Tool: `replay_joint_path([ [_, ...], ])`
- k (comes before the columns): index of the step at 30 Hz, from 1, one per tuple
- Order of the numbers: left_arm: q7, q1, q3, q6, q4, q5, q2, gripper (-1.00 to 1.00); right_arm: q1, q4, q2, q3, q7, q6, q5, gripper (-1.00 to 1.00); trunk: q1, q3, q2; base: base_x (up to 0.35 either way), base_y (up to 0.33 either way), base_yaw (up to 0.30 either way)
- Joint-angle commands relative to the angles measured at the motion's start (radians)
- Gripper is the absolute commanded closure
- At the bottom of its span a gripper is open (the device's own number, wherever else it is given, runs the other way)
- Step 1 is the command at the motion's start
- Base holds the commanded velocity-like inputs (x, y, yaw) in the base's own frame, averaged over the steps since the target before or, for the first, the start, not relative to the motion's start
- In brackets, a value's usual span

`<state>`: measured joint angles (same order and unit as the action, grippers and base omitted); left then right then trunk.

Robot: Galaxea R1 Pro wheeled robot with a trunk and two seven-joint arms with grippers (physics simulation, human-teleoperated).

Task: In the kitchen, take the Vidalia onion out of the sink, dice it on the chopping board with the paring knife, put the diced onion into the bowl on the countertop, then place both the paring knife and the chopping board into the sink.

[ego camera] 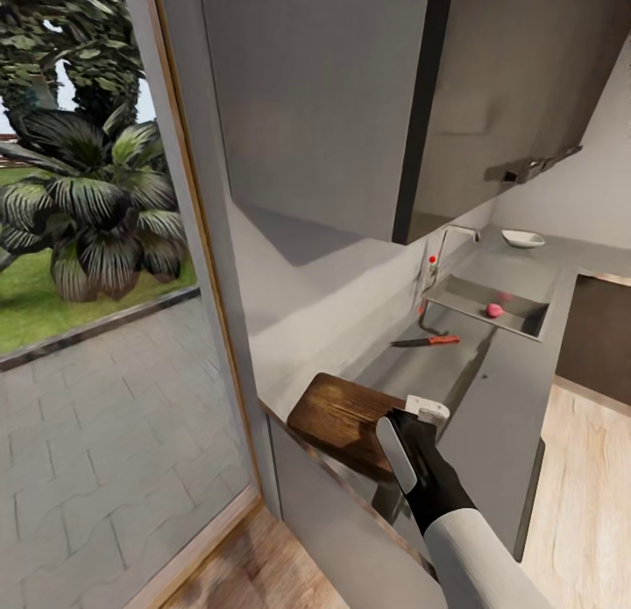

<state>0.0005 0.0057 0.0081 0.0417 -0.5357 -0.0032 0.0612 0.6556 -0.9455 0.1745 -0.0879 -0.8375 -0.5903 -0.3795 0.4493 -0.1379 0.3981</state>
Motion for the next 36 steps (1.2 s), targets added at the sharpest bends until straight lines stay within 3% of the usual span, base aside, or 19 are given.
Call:
replay_joint_path([
  [1,0.0,0.0,0.001,0.001,-0.001,0.0,0.0,-1.0,0.001,-0.001,0.0,-0.002,-0.007,-0.004,-0.007,1.0,0.001,0.0,0.002,0.0,0.0,0.0],
  [11,0.001,0.0,0.001,0.001,0.005,0.0,-0.001,-1.0,0.001,-0.002,0.0,-0.003,-0.005,-0.003,-0.007,1.0,0.001,0.015,0.002,0.0,0.0,0.0],
  [21,0.001,0.0,0.0,0.001,0.008,0.0,-0.003,-1.0,0.001,-0.013,0.0,-0.006,0.004,-0.003,-0.009,1.0,0.001,0.031,0.002,-0.295,-0.122,0.0],
  [36,0.001,0.0,0.001,0.001,0.008,0.0,-0.003,-1.0,0.001,-0.045,0.0,-0.005,0.138,-0.006,-0.009,1.0,0.001,0.054,0.002,-0.269,-0.187,0.0],
])
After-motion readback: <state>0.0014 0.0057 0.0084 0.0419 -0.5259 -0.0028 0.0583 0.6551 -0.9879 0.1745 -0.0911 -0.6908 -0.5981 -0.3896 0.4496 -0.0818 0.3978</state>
